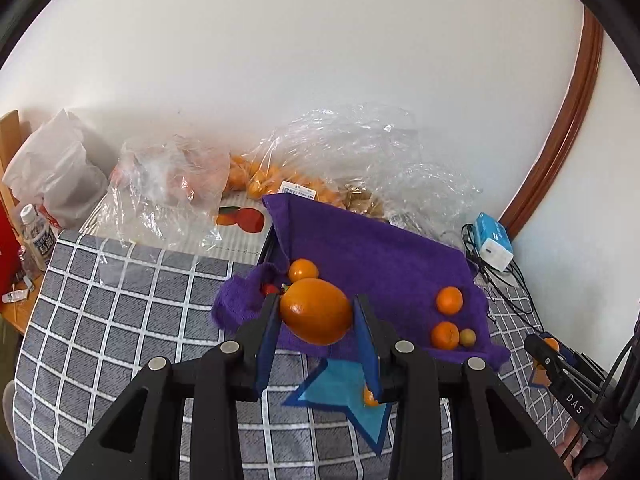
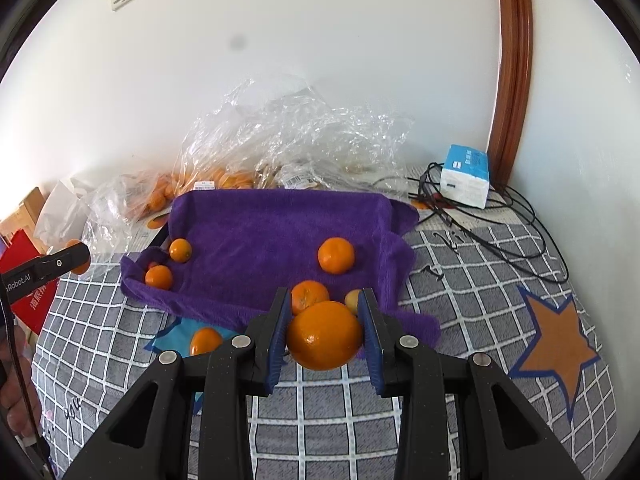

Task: Organize fruits
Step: 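Carry both fruits onto the purple towel and open both grippers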

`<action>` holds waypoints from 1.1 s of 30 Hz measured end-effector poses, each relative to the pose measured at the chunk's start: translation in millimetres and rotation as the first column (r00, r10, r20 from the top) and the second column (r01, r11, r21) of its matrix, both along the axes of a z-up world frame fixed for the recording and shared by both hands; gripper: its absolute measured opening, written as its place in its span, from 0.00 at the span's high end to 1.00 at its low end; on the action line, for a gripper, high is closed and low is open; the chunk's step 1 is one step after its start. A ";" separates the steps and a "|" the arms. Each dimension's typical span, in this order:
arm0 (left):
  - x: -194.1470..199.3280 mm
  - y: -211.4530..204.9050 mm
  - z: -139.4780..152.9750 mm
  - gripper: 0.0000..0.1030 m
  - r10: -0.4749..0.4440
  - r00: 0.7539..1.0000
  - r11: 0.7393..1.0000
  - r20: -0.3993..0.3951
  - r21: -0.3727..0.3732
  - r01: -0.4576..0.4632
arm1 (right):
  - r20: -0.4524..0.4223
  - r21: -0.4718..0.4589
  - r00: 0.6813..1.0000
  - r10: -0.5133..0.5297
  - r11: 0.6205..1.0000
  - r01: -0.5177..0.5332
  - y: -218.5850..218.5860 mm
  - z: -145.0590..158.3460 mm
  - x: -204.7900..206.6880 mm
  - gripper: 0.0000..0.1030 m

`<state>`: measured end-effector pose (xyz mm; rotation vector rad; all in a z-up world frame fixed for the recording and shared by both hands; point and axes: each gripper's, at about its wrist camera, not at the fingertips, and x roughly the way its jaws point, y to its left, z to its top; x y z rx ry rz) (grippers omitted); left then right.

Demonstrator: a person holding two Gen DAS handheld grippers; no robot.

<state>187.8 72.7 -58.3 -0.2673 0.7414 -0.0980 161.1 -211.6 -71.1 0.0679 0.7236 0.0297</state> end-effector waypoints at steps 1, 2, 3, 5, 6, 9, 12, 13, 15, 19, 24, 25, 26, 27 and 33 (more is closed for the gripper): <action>4.1 0.0 -0.8 0.67 -0.001 1.000 1.000 0.001 0.003 0.001 | 0.001 -0.001 1.000 -0.001 1.000 0.001 -0.2 0.2 3.6 0.67; 8.1 -0.2 -1.4 0.67 -0.002 1.000 1.000 0.002 0.007 0.002 | 0.002 -0.001 1.000 -0.002 1.000 0.002 0.0 0.4 6.5 0.67; 12.9 -0.2 -2.5 0.67 -0.004 1.000 1.000 0.004 0.010 0.004 | 0.002 -0.002 1.000 -0.003 1.000 0.003 0.1 -0.3 10.8 0.67; 20.7 -0.2 -4.1 0.67 -0.006 1.000 1.000 0.003 0.012 0.006 | -0.002 -0.004 1.000 -0.006 1.000 0.006 -0.4 -2.2 17.3 0.67; 24.7 -0.6 -5.1 0.67 -0.008 1.000 1.000 0.002 0.011 0.008 | -0.002 -0.005 1.000 -0.008 1.000 0.008 -0.6 -2.8 19.9 0.67; 37.9 -3.7 -6.8 0.67 -0.019 1.000 1.000 0.005 0.018 0.019 | -0.009 -0.002 1.000 -0.019 1.000 0.019 -3.0 -6.7 33.1 0.67; 48.9 -8.5 -7.9 0.67 -0.024 1.000 0.999 0.017 0.035 0.024 | -0.015 -0.002 0.999 -0.033 0.999 0.033 -6.5 -11.3 45.4 0.67; 52.7 -10.6 -8.5 0.67 -0.027 0.999 0.999 0.019 0.039 0.026 | -0.018 -0.003 0.999 -0.037 0.999 0.037 -7.4 -13.3 49.0 0.67; 60.5 -14.6 -10.6 0.67 -0.036 0.999 0.999 0.019 0.039 0.035 | -0.026 -0.009 0.999 -0.043 0.999 0.043 -9.0 -17.9 56.5 0.67; 75.2 -22.2 -17.9 0.67 -0.051 0.999 0.998 0.011 0.042 0.051 | -0.051 -0.006 0.997 -0.052 0.999 0.051 -10.6 -29.3 70.2 0.67; 91.1 -27.2 -34.7 0.67 -0.059 0.998 0.997 -0.022 0.044 0.060 | -0.087 -0.006 0.995 -0.054 0.999 0.054 -9.5 -45.9 85.9 0.67; 92.6 -27.1 -37.9 0.67 -0.059 0.998 0.997 -0.028 0.040 0.060 | -0.093 -0.005 0.994 -0.051 0.999 0.051 -9.3 -49.0 89.1 0.67; 95.4 -26.8 -42.2 0.67 -0.060 0.997 0.998 -0.038 0.034 0.061 | -0.096 -0.007 0.994 -0.049 0.999 0.049 -9.0 -50.8 91.3 0.67; 96.8 -26.5 -45.3 0.67 -0.062 0.997 0.998 -0.046 0.031 0.063 | -0.100 -0.012 0.994 -0.048 0.999 0.047 -7.9 -52.8 93.6 0.67; 106.3 -26.8 -63.6 0.67 -0.067 0.993 0.997 -0.095 0.018 0.069 | -0.124 -0.025 0.992 -0.038 0.999 0.035 -4.9 -65.4 106.0 0.67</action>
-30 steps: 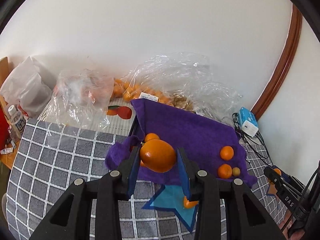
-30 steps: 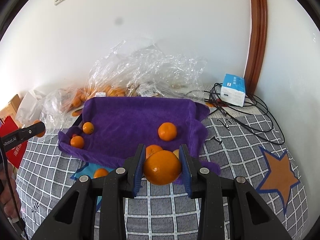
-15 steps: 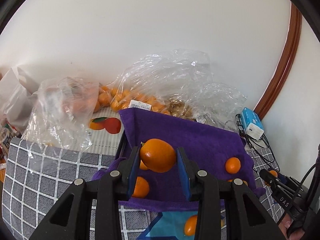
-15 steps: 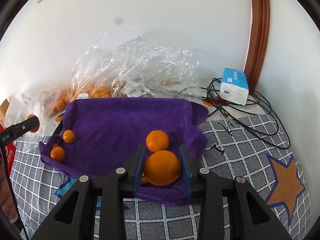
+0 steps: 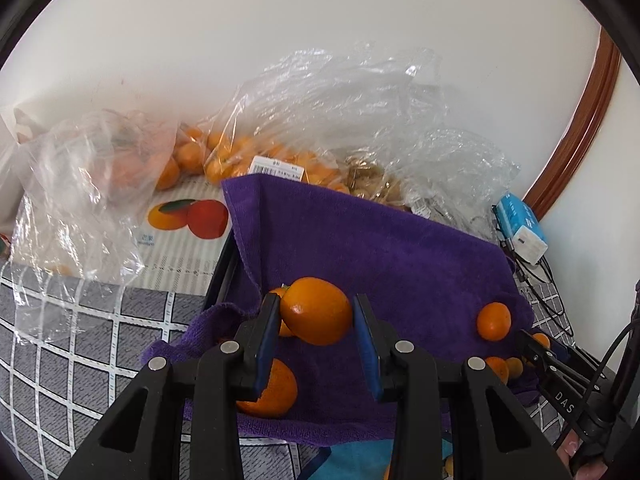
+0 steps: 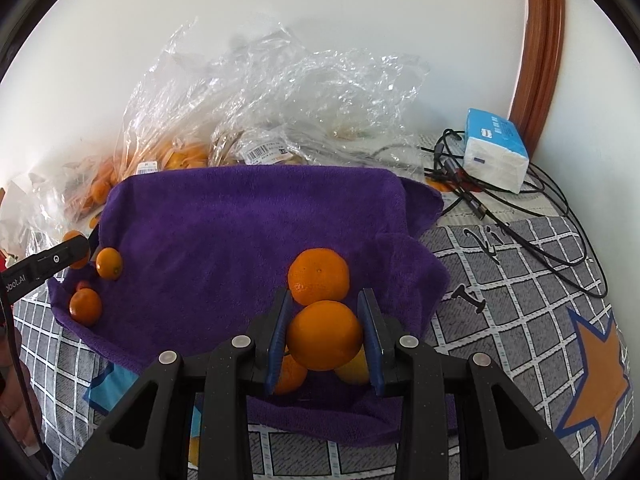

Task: Organize fruits
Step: 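Carry both fruits onto the purple towel and open both grippers, then withdraw both tools from the towel toward the star mat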

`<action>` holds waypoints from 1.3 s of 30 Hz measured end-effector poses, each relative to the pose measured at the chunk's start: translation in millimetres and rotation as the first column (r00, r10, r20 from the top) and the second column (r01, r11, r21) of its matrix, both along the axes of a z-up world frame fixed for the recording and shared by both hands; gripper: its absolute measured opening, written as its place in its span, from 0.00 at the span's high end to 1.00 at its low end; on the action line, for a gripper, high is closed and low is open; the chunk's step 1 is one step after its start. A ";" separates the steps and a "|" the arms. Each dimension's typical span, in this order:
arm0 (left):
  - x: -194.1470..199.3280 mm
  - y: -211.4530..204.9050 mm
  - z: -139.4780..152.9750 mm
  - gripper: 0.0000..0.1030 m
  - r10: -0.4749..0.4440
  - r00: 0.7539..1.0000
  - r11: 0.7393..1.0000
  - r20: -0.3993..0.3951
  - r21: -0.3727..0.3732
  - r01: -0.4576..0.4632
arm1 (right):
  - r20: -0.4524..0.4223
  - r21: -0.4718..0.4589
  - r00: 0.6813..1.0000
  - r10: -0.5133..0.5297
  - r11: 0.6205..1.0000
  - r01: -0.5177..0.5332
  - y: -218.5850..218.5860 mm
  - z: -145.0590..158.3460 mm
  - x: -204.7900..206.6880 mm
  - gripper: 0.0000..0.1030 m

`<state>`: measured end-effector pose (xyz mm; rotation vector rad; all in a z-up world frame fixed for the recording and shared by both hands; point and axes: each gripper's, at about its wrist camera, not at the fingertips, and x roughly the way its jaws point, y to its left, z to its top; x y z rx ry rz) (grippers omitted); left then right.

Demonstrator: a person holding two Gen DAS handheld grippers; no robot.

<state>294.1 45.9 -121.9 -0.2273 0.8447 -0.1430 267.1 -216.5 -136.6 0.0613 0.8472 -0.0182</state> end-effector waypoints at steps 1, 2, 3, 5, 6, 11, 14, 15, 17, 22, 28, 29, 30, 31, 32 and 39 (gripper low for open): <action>1.1 -0.7 -2.5 0.67 -0.003 1.000 1.000 -0.006 0.002 0.003 | -0.003 -0.003 1.000 0.002 1.000 -0.002 0.6 -2.2 1.7 0.67; 2.4 -1.5 -4.6 0.67 -0.006 1.000 1.000 -0.011 0.006 0.006 | -0.006 -0.010 1.000 0.002 1.000 -0.002 1.4 -4.9 3.4 0.67; 2.9 -2.6 -6.7 0.67 -0.010 1.000 1.000 -0.014 0.011 0.010 | -0.008 -0.012 1.000 0.003 1.000 -0.003 2.2 -7.2 5.1 0.67; 4.6 -4.4 -10.7 0.67 -0.017 1.000 1.000 -0.023 0.021 0.017 | -0.017 -0.013 1.000 0.007 1.000 -0.007 3.9 -12.2 8.4 0.67; 5.5 -4.7 -12.2 0.67 -0.020 0.999 1.000 -0.027 0.023 0.020 | -0.022 -0.014 1.000 0.010 1.000 -0.010 4.9 -14.8 10.1 0.67; 8.3 3.3 -16.3 0.67 -0.018 0.999 1.000 -0.037 0.004 0.018 | -0.010 0.006 1.000 0.026 1.000 -0.026 5.0 -19.1 15.6 0.67; 11.7 12.3 -17.3 0.67 -0.009 0.999 0.999 -0.049 -0.044 0.007 | -0.001 0.019 1.000 0.014 1.000 -0.014 -0.3 -15.6 17.4 0.67; 12.7 13.1 -17.3 0.67 -0.007 0.999 0.999 -0.052 -0.053 0.004 | 0.002 0.023 1.000 0.014 1.000 -0.014 -1.5 -14.6 17.6 0.67; 13.1 12.2 -17.3 0.67 -0.007 0.998 0.998 -0.056 -0.060 0.003 | 0.004 0.023 1.000 0.016 1.000 -0.016 -2.6 -14.5 19.6 0.67; 12.3 -2.2 -20.6 0.67 -0.053 0.996 0.997 -0.068 -0.061 0.049 | -0.010 0.042 0.999 0.031 0.999 -0.030 -0.7 -19.5 21.5 0.67; 11.5 -15.0 -27.0 0.67 -0.070 0.993 0.998 -0.094 -0.003 0.070 | -0.023 -0.008 0.998 0.060 0.998 -0.060 6.3 -25.7 19.0 0.66; 11.7 -15.6 -28.7 0.67 -0.068 0.992 0.998 -0.102 0.005 0.069 | -0.029 0.001 0.998 0.060 0.998 -0.060 4.7 -25.6 19.3 0.66; 11.7 -16.0 -30.1 0.67 -0.067 0.992 0.998 -0.108 0.012 0.068 | -0.034 0.009 0.998 0.059 0.998 -0.058 3.0 -25.4 19.5 0.66; 11.4 -16.2 -30.7 0.66 -0.068 0.992 0.997 -0.106 0.015 0.070 | -0.035 0.013 0.998 0.057 0.998 -0.057 1.9 -25.0 19.3 0.66; 11.1 -16.4 -30.6 0.66 -0.069 0.992 0.997 -0.105 0.020 0.071 | -0.038 0.015 0.998 0.056 0.998 -0.055 0.9 -24.3 18.3 0.65; 6.7 -15.5 -21.9 0.58 -0.076 0.989 0.997 -0.124 0.015 0.079 | -0.017 -0.029 0.997 0.077 0.997 -0.078 7.1 -10.4 -0.3 0.42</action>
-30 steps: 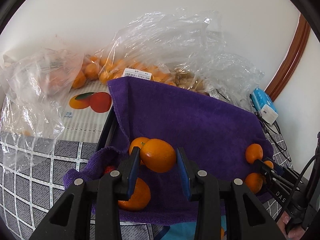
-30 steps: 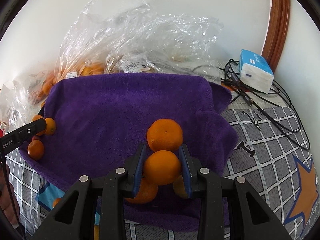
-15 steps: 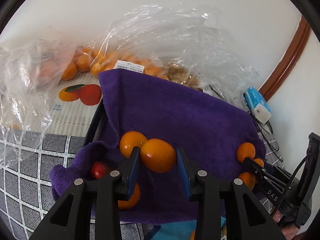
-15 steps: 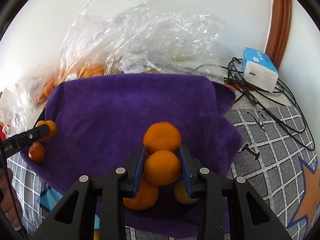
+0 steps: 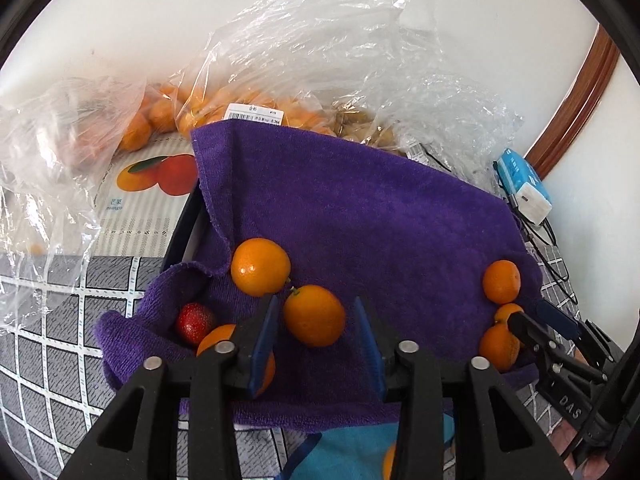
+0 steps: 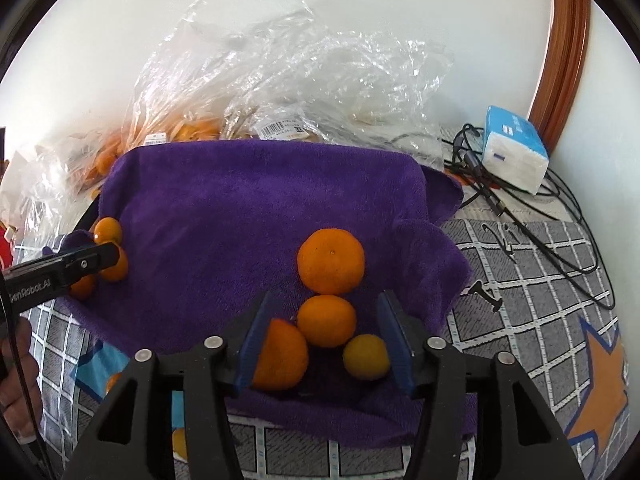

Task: Organize fruits
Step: 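Withdraw both tools from the towel toward the star mat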

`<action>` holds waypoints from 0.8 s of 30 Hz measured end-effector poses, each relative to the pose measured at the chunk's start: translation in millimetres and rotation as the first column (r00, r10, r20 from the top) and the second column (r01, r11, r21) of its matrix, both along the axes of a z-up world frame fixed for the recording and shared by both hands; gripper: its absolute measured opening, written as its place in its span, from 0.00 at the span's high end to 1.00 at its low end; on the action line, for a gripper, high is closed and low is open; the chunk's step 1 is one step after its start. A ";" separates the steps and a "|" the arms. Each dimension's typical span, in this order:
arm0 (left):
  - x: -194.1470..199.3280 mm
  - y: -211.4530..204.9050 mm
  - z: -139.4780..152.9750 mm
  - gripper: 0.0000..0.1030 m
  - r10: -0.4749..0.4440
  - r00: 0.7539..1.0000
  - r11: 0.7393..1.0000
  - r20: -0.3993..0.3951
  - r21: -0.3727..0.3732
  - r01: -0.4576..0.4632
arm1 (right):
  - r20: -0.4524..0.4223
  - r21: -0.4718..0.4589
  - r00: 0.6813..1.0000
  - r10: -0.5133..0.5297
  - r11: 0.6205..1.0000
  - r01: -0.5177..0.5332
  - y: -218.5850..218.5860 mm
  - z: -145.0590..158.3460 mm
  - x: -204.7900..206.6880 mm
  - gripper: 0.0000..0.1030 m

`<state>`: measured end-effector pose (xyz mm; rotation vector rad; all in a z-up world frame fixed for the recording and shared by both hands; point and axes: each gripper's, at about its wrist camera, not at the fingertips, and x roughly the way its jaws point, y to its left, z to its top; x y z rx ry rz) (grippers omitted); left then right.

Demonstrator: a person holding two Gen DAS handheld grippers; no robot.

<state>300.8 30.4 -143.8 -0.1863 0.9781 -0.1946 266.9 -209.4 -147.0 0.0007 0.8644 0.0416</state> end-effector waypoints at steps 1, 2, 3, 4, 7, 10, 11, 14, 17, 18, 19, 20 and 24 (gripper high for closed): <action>-2.9 0.5 3.7 0.52 0.000 1.000 1.000 0.009 -0.001 0.000 | 0.004 -0.013 1.000 0.002 1.000 -0.002 2.0 3.2 -4.4 0.40; -7.1 1.7 9.0 0.51 -0.001 1.000 1.000 0.023 -0.002 0.001 | 0.009 -0.021 1.000 0.003 1.000 -0.003 3.4 5.6 -7.6 0.38; -11.9 2.9 14.1 0.49 -0.001 0.999 1.000 0.038 -0.003 0.001 | 0.018 -0.032 1.000 0.002 0.999 -0.001 5.3 8.8 -12.6 0.37; -15.8 4.6 18.2 0.48 -0.001 0.999 1.000 0.049 -0.004 0.001 | 0.028 -0.038 1.000 -0.001 0.999 0.002 6.5 11.7 -17.2 0.36; -29.7 11.3 28.9 0.47 0.012 0.997 1.000 0.077 0.000 -0.012 | 0.046 -0.034 0.999 -0.010 0.999 0.012 9.0 19.3 -30.7 0.36; -44.7 19.4 34.4 0.47 0.028 0.996 1.000 0.087 0.002 -0.028 | 0.068 -0.027 0.997 -0.028 0.999 0.030 10.4 26.5 -47.6 0.36; -49.5 22.3 35.6 0.47 0.030 0.995 1.000 0.091 0.001 -0.031 | 0.070 -0.024 0.997 -0.033 0.999 0.035 10.3 27.3 -51.3 0.36; -67.5 30.7 36.3 0.47 0.044 0.993 0.999 0.106 0.019 -0.046 | 0.062 -0.006 0.997 -0.040 0.999 0.041 11.4 25.5 -65.1 0.36; -82.6 39.8 33.9 0.47 0.053 0.993 0.998 0.106 0.035 -0.057 | 0.041 0.007 0.998 -0.047 0.999 0.047 13.9 18.5 -75.9 0.41; -85.5 42.5 32.8 0.47 0.057 0.993 0.997 0.106 0.041 -0.062 | 0.035 0.008 0.998 -0.049 0.999 0.048 15.5 16.3 -79.3 0.43; -90.6 46.4 31.5 0.47 0.064 0.992 0.996 0.108 0.047 -0.069 | 0.030 0.008 0.998 -0.050 0.999 0.050 17.1 14.2 -81.9 0.43; -94.1 48.5 30.2 0.47 0.070 0.992 0.996 0.108 0.050 -0.076 | 0.024 0.008 0.999 -0.048 0.999 0.048 18.7 11.6 -85.1 0.44; -106.7 61.4 23.6 0.47 0.091 0.991 0.994 0.101 0.049 -0.096 | 0.011 0.008 0.999 -0.034 0.999 0.034 26.7 4.9 -95.0 0.44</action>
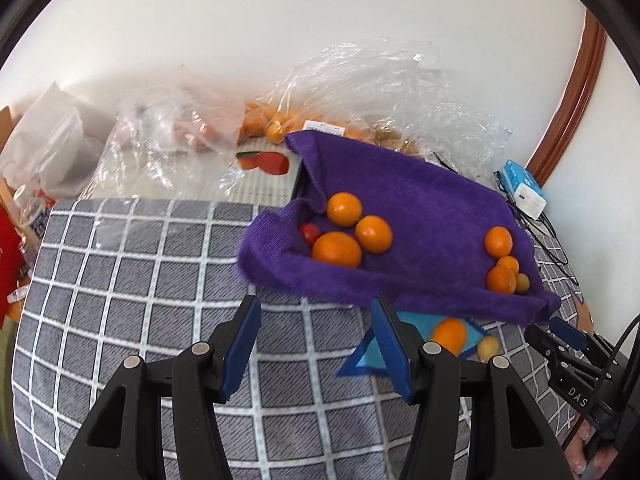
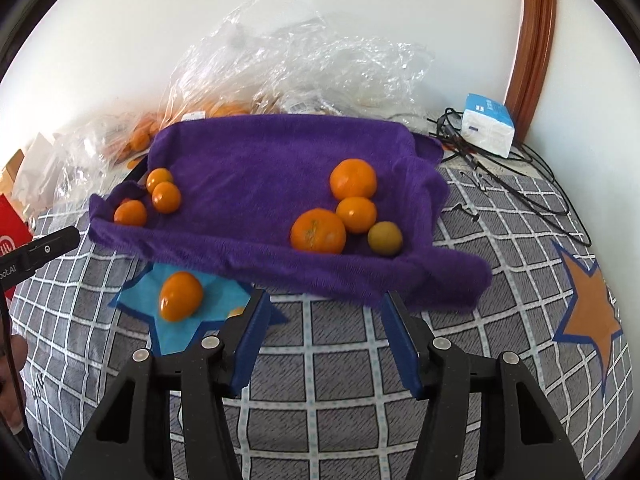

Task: Organize fruits
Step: 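Withdraw both tools from the towel toward the star mat, then grasp the yellow-green fruit with the right gripper while the left grasps an oval orange fruit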

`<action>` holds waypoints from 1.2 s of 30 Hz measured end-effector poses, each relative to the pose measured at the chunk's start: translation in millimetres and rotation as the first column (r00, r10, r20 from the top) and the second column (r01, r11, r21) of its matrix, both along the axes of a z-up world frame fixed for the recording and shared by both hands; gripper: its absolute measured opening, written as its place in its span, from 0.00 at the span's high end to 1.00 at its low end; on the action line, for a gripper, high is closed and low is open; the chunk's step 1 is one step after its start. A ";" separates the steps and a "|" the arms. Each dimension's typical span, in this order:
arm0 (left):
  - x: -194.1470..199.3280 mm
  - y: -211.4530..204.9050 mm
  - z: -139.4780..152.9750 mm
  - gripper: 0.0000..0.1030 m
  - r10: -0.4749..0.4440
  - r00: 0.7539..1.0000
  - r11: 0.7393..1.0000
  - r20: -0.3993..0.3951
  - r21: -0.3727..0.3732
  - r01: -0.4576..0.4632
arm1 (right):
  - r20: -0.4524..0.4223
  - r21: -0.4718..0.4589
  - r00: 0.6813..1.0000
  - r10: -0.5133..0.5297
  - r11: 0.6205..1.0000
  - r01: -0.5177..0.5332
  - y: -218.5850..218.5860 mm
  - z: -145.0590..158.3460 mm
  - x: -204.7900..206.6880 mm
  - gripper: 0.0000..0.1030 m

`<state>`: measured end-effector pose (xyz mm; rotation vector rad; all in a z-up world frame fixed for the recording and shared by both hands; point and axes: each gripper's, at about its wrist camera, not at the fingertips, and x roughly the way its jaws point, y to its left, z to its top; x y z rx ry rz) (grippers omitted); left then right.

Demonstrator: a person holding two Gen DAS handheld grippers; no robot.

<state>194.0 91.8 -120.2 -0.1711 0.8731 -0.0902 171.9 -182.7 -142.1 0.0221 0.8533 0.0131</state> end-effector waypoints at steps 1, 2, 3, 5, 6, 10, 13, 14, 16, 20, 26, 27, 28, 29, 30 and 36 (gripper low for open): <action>-2.9 2.3 -2.2 0.47 0.007 1.000 1.000 -0.002 0.003 -0.007 | -0.002 0.002 1.000 0.004 1.000 -0.004 2.4 -1.2 -1.9 0.44; -4.5 5.1 -4.4 0.47 0.012 1.000 1.000 -0.005 0.007 -0.012 | -0.003 0.006 1.000 0.007 1.000 -0.007 3.7 -2.0 -2.9 0.44; -6.6 8.1 -6.5 0.47 0.016 1.000 1.000 -0.008 0.009 -0.016 | -0.002 0.013 1.000 0.012 1.000 -0.012 5.7 -3.1 -3.9 0.44; -11.4 15.2 -11.8 0.47 0.023 1.000 1.000 -0.020 0.012 -0.023 | -0.007 0.027 1.000 0.022 0.999 -0.022 9.9 -6.3 -4.2 0.44; -14.2 19.0 -14.6 0.47 0.030 0.999 0.999 -0.024 0.017 -0.030 | -0.010 0.031 1.000 0.026 0.999 -0.025 12.1 -8.2 -4.3 0.44; -21.6 29.7 -26.2 0.47 0.046 0.998 0.999 -0.047 0.021 -0.045 | -0.022 0.041 0.999 0.043 0.998 -0.042 21.4 -15.6 -3.6 0.44; -24.4 36.8 -35.3 0.47 0.056 0.996 0.998 -0.076 0.005 -0.056 | -0.025 0.042 0.998 0.059 0.997 -0.058 29.2 -19.5 -3.1 0.44; -25.4 38.4 -37.9 0.47 0.058 0.995 0.998 -0.083 0.001 -0.059 | -0.025 0.046 0.997 0.066 0.997 -0.065 31.8 -20.4 -2.8 0.44; -28.5 40.1 -41.3 0.47 0.064 0.994 0.998 -0.092 -0.003 -0.065 | -0.023 0.053 0.996 0.089 0.995 -0.088 37.2 -21.3 -2.3 0.44; -29.5 43.4 -45.8 0.47 0.072 0.992 0.997 -0.106 -0.017 -0.074 | -0.035 -0.015 0.996 0.081 0.997 -0.081 44.7 -29.2 2.0 0.46; -28.1 37.4 -44.5 0.47 0.043 0.993 0.998 -0.111 -0.029 -0.047 | -0.035 0.047 0.998 0.057 0.997 -0.055 37.1 -42.6 11.1 0.70; -26.7 34.3 -44.2 0.47 0.033 0.993 0.999 -0.112 -0.034 -0.037 | -0.032 0.035 0.998 0.059 0.998 -0.058 38.6 -42.6 10.5 0.77; -26.2 30.0 -43.0 0.47 0.016 0.994 0.999 -0.110 -0.042 -0.021 | -0.033 0.030 0.997 0.067 0.997 -0.066 39.9 -42.2 9.9 0.77; -25.4 25.3 -41.9 0.47 0.003 0.994 0.999 -0.105 -0.047 -0.008 | -0.025 0.029 0.997 0.071 0.997 -0.070 39.6 -40.9 7.8 0.77; -23.4 19.7 -40.7 0.48 -0.011 0.995 0.999 -0.100 -0.047 0.007 | -0.018 0.022 0.997 0.069 0.997 -0.069 38.8 -39.3 5.8 0.77; -10.5 -22.1 -33.5 0.48 -0.097 0.992 0.990 -0.079 -0.114 0.088 | 0.022 -0.009 0.999 0.037 0.999 -0.037 6.4 -21.5 -8.4 0.77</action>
